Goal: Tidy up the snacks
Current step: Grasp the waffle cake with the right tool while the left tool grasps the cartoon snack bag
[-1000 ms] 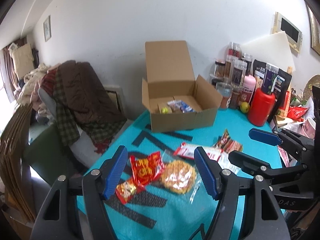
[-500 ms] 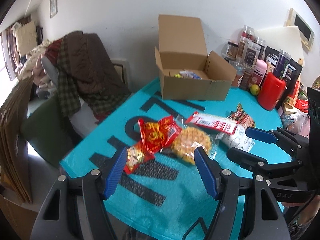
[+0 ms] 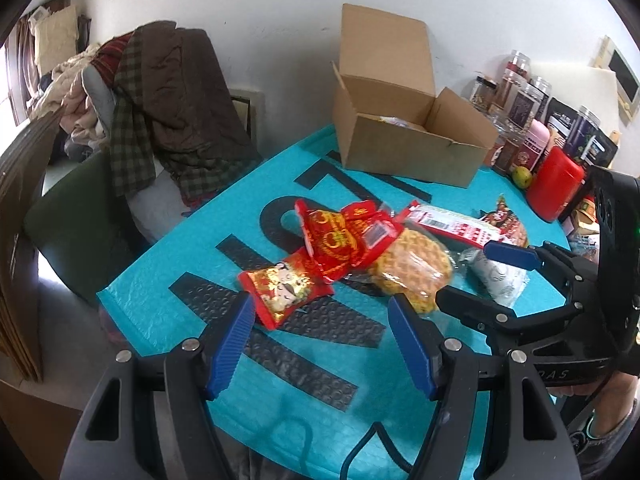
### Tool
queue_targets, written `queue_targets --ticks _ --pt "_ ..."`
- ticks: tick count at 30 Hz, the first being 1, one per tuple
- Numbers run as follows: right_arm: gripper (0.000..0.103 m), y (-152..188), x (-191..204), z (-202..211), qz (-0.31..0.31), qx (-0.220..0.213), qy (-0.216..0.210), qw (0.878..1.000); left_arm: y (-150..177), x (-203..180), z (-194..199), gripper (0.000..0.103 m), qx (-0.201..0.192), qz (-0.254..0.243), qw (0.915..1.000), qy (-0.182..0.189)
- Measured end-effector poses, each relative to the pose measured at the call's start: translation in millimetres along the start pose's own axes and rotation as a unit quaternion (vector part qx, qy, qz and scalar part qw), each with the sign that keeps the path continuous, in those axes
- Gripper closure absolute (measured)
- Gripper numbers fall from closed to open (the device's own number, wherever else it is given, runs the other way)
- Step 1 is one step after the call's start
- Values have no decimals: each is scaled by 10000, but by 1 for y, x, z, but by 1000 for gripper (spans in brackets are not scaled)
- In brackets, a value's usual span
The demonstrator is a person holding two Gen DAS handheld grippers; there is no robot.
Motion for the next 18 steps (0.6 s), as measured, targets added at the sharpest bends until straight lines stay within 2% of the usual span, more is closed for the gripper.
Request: queue_targets --ticks 4,7,11,15,18 --pt "11 -7 -6 -15 53 145 29 9999 -3 4 -16 34 115 21 9999 11" --pt "3 -10 -11 -27 124 288 41 9995 -5 6 -32 34 200 -68 9998 27" --pt "3 -11 -20 -42 188 484 184 9985 -8 9 -46 34 218 -159 9996 8" --pt "3 -12 -27 -57 198 741 127 9970 -17 11 -57 34 168 -215 9995 181" --pt "3 -13 -30 -66 219 854 86 9961 -21 10 -67 34 274 -314 9984 379"
Point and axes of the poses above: each gripper's, at about its wrist camera, not at the fingertips, and z roughly against the way its jaws point, x to its left, y to its underside, the point moved 1 cm from there along -z, roughly the way its jaws point, and after that the axes turned 14 degrees about -y, right-handed, at the moved point
